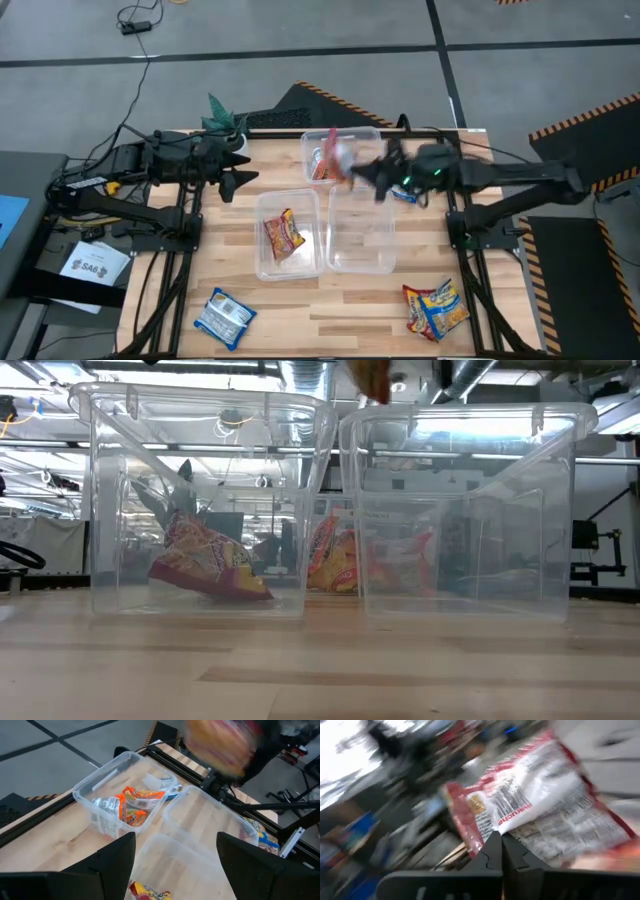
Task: Sort Maruchan noodles
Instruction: Put the top red noodle pack into the bottom left transparent bin, then put the red noodle pack into the bottom left transparent bin
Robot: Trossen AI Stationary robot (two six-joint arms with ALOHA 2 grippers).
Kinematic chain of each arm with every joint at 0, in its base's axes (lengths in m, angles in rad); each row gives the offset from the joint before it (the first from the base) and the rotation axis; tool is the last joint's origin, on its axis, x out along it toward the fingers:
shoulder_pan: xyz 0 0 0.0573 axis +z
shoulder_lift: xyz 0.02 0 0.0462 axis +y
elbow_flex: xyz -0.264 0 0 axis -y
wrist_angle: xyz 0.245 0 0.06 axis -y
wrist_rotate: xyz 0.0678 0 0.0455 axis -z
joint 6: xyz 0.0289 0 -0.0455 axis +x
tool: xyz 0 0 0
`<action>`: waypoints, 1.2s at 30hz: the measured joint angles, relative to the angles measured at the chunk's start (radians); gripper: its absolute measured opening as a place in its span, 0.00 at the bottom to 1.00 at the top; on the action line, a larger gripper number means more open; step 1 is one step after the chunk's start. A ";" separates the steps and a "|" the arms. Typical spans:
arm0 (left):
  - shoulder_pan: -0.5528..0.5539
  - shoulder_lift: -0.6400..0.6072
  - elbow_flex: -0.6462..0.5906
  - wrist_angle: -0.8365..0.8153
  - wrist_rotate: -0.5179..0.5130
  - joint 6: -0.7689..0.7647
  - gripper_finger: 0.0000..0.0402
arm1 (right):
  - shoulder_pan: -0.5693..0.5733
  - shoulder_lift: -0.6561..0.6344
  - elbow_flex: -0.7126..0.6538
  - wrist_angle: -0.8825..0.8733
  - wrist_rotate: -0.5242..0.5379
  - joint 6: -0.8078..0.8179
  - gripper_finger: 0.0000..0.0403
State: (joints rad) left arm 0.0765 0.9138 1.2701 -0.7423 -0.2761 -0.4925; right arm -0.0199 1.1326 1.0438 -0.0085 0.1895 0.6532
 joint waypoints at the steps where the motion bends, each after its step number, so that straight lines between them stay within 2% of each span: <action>1: 0.000 0.000 0.000 0.000 -0.006 -0.002 0.65 | 0.029 0.033 0.009 0.010 -0.035 -0.007 0.01; 5: 0.000 0.001 0.000 0.009 -0.025 -0.018 0.65 | 0.104 0.203 0.071 0.004 -0.159 -0.064 0.02; 10: 0.000 0.001 0.000 0.037 -0.036 -0.028 0.65 | 0.131 0.403 0.186 0.001 -0.277 -0.157 0.02; 14: 0.000 0.001 0.000 0.062 -0.037 -0.043 0.65 | 0.123 0.513 0.273 -0.034 -0.319 -0.188 0.02; 18: 0.000 0.001 0.000 0.061 -0.038 -0.054 0.65 | 0.122 0.575 0.347 -0.091 -0.326 -0.195 0.10; 22: 0.000 0.004 0.001 0.061 -0.038 -0.076 0.65 | 0.124 0.593 0.382 -0.159 -0.346 -0.264 0.25; 27: 0.000 0.004 0.001 0.055 -0.023 -0.104 0.65 | 0.124 0.569 0.382 -0.189 -0.346 -0.330 0.52; 31: -0.005 0.000 0.001 0.050 0.110 -0.098 0.65 | 0.114 0.473 0.382 -0.262 -0.347 -0.293 0.68; 36: -0.058 -0.005 0.001 0.050 0.248 -0.014 0.65 | 0.161 0.342 0.383 -0.516 -0.346 -0.141 0.74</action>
State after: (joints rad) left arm 0.0185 0.9089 1.2709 -0.6918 -0.0283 -0.5064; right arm 0.1406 1.4745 1.4273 -0.5241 -0.1564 0.5124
